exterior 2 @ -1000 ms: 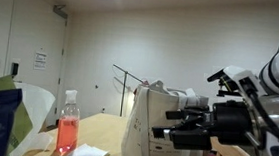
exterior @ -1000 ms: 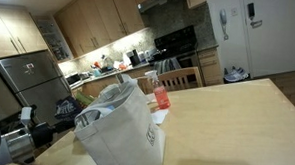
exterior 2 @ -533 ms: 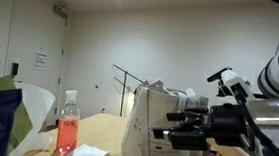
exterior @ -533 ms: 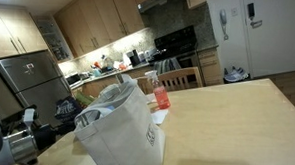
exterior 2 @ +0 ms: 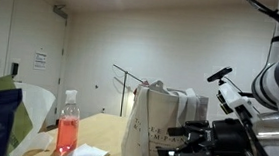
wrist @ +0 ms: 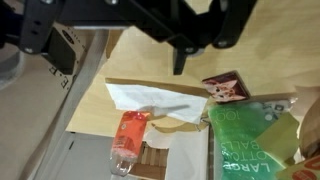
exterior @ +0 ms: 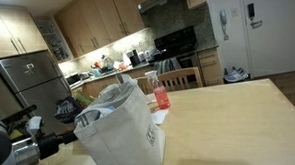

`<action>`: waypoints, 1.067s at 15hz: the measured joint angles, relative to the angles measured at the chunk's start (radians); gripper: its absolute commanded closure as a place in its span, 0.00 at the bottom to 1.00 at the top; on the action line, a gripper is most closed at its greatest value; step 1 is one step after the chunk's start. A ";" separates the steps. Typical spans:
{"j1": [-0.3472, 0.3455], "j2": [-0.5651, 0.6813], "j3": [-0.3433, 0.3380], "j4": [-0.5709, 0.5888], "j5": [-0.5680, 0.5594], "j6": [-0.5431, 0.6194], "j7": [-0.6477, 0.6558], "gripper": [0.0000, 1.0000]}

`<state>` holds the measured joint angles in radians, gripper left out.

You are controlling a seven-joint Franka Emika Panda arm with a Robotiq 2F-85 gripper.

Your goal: Move the bag backwards

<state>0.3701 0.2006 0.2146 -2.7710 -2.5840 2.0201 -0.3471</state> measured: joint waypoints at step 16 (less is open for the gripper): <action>-0.122 0.068 -0.020 0.000 -0.021 0.021 0.099 0.00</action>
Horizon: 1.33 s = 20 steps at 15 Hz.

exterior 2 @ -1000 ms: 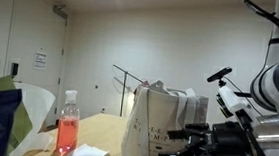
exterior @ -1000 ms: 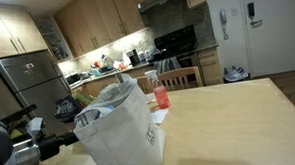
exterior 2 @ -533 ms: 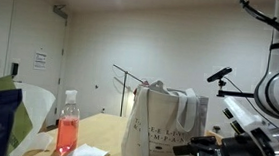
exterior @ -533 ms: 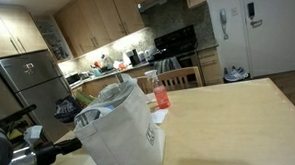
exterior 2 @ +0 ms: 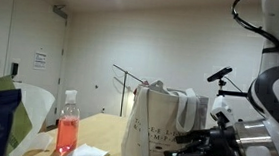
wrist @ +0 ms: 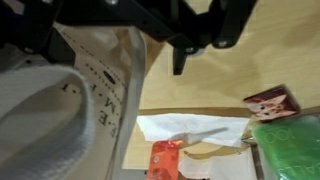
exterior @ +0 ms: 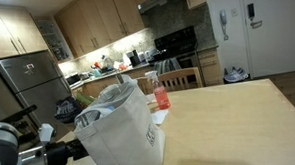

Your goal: Move the bag backwards

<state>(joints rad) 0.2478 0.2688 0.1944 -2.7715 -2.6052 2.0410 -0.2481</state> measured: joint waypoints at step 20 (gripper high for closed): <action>0.000 0.024 0.015 0.000 0.001 -0.005 -0.003 0.00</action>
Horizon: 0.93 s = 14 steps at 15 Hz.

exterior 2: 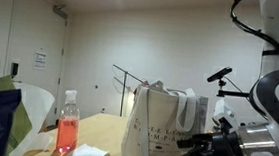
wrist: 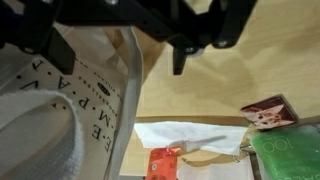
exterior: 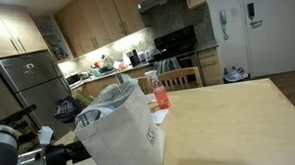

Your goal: Move the bag backwards

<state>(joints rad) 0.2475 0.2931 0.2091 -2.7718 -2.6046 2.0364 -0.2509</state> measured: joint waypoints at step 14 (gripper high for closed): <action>0.103 0.052 0.085 0.000 0.131 -0.072 -0.081 0.00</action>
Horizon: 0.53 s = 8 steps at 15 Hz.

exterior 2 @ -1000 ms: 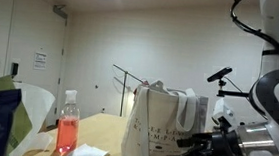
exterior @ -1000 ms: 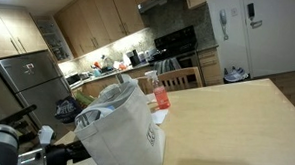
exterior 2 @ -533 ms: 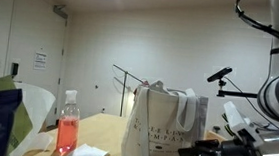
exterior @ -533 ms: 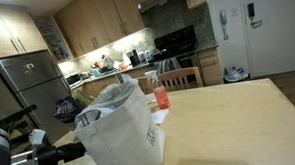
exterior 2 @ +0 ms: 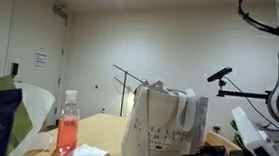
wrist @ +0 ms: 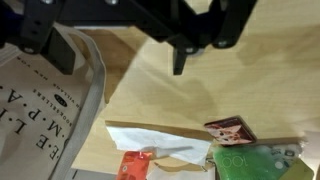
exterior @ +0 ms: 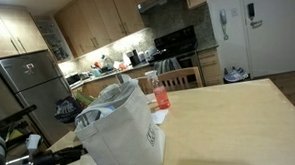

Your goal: Move the bag backwards

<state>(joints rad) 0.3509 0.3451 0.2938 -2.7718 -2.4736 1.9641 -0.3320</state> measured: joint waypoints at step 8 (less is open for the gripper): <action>0.008 0.044 -0.003 -0.002 0.014 -0.084 -0.001 0.00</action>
<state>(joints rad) 0.3585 0.3891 0.2906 -2.7743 -2.4593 1.8799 -0.3331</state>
